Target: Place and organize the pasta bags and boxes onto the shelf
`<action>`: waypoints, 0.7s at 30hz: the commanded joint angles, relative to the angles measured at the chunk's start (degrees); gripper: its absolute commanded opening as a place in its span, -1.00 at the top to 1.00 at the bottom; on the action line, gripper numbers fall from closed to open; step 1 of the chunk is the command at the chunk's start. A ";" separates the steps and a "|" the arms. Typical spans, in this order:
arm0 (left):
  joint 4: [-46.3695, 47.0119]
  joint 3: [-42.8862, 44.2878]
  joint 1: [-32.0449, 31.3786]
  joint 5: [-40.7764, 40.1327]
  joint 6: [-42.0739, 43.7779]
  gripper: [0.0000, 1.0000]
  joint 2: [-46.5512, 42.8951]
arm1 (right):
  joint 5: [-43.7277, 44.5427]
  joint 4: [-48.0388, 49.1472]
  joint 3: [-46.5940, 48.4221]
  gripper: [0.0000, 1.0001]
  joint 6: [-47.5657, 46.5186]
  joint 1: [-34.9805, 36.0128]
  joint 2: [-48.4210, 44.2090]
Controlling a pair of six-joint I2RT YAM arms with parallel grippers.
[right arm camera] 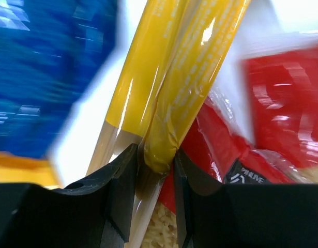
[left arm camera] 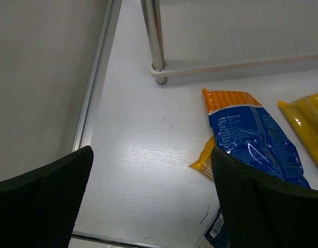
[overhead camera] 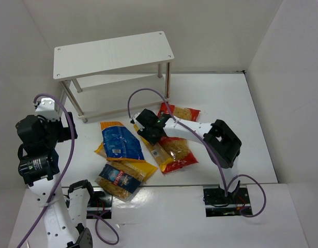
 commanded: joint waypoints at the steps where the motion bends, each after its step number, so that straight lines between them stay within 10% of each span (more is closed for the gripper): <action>1: 2.57 0.19 0.24 0.20 0.63 -1.00 0.06 | 17.20 4.53 -1.63 0.62 -11.36 -3.05 -4.52; 6: 2.57 0.18 0.24 0.20 0.63 -1.00 0.06 | 20.91 8.15 -2.95 0.48 -13.67 -3.05 -5.76; 9: 2.57 0.18 0.24 0.20 0.63 -1.00 -0.47 | 14.35 3.59 -0.76 -0.44 -11.29 -3.05 -5.23; 12: 2.57 0.18 0.24 0.20 0.63 -1.00 -1.08 | 7.58 0.42 -0.75 -0.90 -8.04 -3.05 -4.71; 21: 2.57 -0.35 0.24 0.20 0.63 -1.00 -1.61 | -5.27 -0.64 -6.82 -0.99 -3.20 -3.66 -1.89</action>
